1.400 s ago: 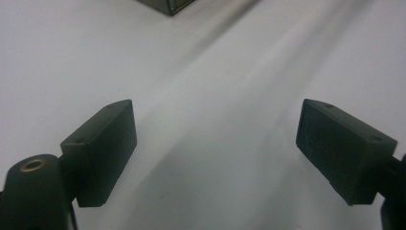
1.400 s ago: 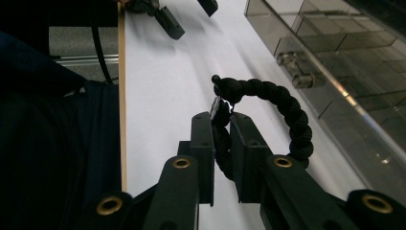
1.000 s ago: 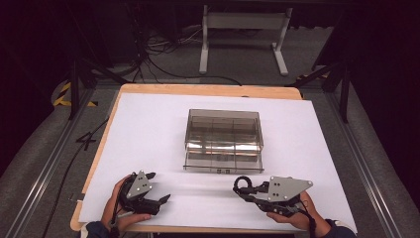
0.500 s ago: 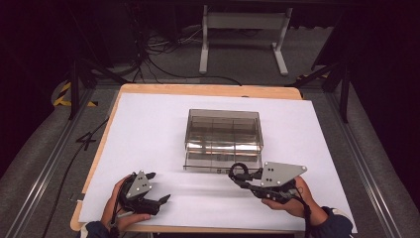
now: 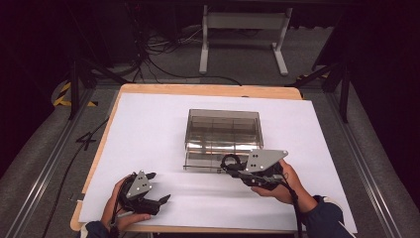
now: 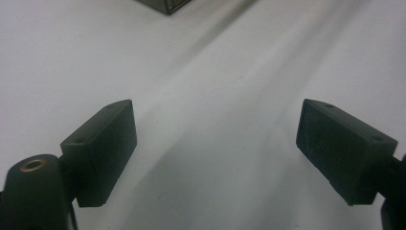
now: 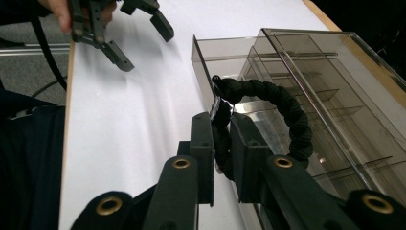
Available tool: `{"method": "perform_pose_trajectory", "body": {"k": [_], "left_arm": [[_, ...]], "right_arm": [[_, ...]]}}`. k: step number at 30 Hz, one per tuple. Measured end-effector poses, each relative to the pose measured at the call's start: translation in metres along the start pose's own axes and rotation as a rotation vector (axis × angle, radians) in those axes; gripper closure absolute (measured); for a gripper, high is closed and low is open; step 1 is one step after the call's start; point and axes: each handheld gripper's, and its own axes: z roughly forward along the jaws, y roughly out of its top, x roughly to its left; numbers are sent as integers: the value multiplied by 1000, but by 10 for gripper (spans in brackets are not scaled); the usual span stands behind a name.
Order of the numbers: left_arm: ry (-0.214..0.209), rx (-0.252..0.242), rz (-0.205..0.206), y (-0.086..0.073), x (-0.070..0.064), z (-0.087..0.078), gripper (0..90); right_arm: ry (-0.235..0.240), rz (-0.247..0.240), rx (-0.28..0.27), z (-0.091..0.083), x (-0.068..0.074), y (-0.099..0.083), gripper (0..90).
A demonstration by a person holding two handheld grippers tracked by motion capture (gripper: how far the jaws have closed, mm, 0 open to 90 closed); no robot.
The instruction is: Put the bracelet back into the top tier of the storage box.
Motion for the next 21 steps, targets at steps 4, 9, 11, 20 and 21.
{"method": "perform_pose_trajectory", "body": {"k": [4, 9, 11, 20, 21], "left_arm": [[-6, 2, -3, 0, 0, 0, 146], [-4, 4, -1, 0, -1, 1, 146], [-4, 5, -1, 0, -1, 1, 146], [-5, 9, 6, 0, -1, 1, 146], [-5, 7, 7, 0, -1, 1, 147]], "right_arm": [[0, 10, 16, 6, -6, 3, 807], [-8, 27, 30, 12, -12, 4, 807], [-10, 34, 41, 15, -16, 4, 806], [-17, 59, 80, 26, -24, 4, 805], [-20, 59, 84, 27, -25, 5, 805]]}}
